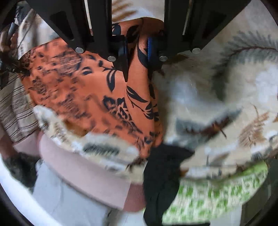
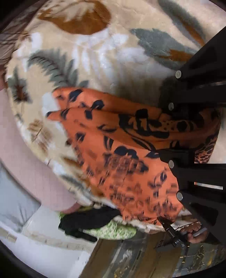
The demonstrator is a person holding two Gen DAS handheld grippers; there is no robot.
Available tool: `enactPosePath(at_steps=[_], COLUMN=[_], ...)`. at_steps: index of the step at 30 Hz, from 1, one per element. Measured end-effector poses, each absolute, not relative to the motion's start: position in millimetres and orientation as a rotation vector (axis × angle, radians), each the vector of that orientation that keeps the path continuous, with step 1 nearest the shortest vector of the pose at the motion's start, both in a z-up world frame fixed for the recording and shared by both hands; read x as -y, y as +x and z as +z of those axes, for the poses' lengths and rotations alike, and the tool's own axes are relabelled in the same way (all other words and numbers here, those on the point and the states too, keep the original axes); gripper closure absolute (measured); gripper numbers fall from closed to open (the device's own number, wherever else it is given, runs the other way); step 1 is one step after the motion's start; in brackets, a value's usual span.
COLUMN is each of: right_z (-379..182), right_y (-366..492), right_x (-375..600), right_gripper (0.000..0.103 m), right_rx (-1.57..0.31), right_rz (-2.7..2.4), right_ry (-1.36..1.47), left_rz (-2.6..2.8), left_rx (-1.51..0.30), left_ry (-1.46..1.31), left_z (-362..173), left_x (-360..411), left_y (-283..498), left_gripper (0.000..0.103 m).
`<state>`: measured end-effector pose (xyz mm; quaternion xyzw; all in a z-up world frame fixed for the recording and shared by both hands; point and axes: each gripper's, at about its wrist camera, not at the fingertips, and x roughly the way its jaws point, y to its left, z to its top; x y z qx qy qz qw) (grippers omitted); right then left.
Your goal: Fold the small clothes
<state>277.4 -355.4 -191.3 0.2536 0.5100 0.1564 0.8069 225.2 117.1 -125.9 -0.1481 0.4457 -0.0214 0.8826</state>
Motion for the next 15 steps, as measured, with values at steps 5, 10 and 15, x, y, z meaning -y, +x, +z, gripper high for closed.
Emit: enactPosePath(at_steps=[5,10,15], right_z=[-154.6,-228.3,-181.6], right_y=[234.9,210.6,212.1], right_x=[356.1,380.5,410.2], right_gripper=[0.083,0.047,0.024], right_rx=[-1.060,-1.219,-1.008], right_rz=[0.393,0.286,0.268], right_ry=[0.545,0.590,0.651], left_rz=[-0.058,0.008,0.042], left_rx=[-0.914,-1.108,-0.920], left_ry=[-0.285,-0.288,-0.246], left_z=[-108.1,-183.0,-137.6], left_x=[-105.7,-122.6,-137.9], left_y=[173.7,176.8,191.8], left_gripper=[0.084,0.067,0.050])
